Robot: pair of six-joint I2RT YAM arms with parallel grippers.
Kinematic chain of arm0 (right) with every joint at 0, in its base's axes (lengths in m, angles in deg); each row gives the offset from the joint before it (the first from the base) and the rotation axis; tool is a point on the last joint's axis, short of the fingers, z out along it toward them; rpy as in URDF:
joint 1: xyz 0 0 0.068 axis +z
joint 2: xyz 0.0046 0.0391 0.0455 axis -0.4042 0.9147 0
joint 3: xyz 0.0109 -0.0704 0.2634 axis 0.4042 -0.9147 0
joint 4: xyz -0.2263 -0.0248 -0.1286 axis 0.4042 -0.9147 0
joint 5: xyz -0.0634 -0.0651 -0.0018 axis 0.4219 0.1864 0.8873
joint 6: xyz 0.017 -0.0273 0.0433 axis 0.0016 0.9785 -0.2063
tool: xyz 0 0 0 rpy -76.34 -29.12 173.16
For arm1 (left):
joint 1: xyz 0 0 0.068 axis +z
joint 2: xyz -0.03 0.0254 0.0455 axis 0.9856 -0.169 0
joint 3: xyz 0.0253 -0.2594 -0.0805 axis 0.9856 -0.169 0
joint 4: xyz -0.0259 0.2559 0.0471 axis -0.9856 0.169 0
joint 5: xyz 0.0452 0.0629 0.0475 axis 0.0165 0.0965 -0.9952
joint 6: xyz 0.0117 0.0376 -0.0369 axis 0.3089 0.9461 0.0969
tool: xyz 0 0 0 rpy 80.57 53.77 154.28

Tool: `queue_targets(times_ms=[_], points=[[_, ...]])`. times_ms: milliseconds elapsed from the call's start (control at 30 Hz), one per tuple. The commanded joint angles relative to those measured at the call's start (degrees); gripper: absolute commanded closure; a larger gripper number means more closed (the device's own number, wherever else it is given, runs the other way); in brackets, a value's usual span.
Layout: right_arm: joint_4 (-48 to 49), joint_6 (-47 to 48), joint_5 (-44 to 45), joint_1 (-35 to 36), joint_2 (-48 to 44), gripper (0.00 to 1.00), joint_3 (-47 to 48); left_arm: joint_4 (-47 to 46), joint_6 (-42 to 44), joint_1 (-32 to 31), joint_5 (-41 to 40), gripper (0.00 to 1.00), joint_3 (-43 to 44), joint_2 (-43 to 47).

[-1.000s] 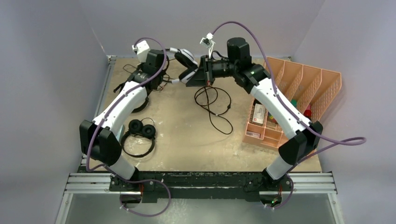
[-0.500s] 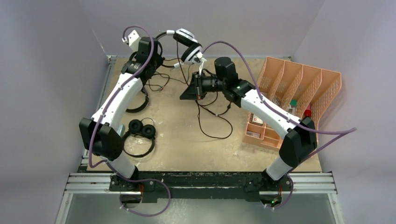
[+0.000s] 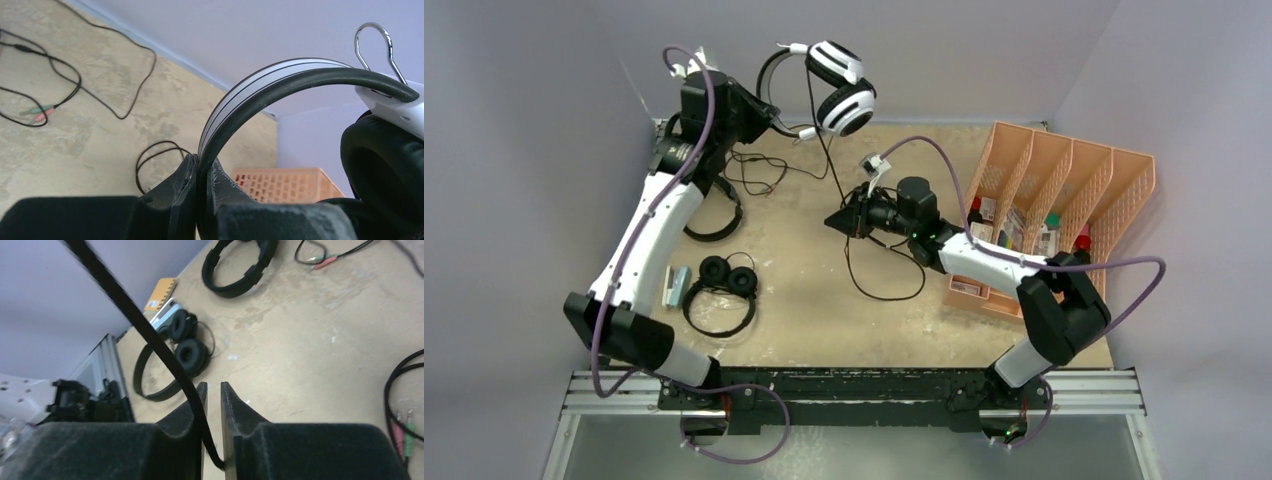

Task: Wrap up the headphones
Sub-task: Wrap the headphones cable around the headphones.

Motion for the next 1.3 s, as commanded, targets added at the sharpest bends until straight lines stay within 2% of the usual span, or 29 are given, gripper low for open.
queue_targets(times_ms=[0, 300, 400, 700, 900, 1133, 1267], points=[[25.7, 1.8, 5.1, -0.1, 2.7, 0.79, -3.4, -5.4, 0.1, 0.1, 6.8, 1.00, 1.8, 7.8], [41.0, 6.6, 9.3, -0.8, 12.6, 0.30, -3.9, -1.2, 2.4, 0.1, 8.6, 1.00, 4.2, 10.8], [44.7, 7.7, 8.8, -1.4, 13.9, 0.25, -5.3, 0.6, 3.7, 0.1, 8.0, 1.00, 7.5, 10.6], [55.7, 8.2, 9.9, -1.4, 19.6, 0.24, -9.3, 1.3, 3.9, 0.1, 8.1, 1.00, 14.7, 9.4], [57.2, 7.9, 9.9, -1.4, 20.2, 0.25, -12.6, 1.9, 3.7, 0.1, 8.7, 1.00, 20.2, 7.1], [57.4, 7.4, 9.1, -1.4, 19.2, 0.39, -16.7, 2.1, 3.7, 0.1, 9.0, 1.00, 22.7, 5.9], [57.6, 7.2, 10.1, -1.7, 17.4, 0.42, -19.7, 2.7, 4.1, 0.1, 9.2, 1.00, 24.3, 5.1]])
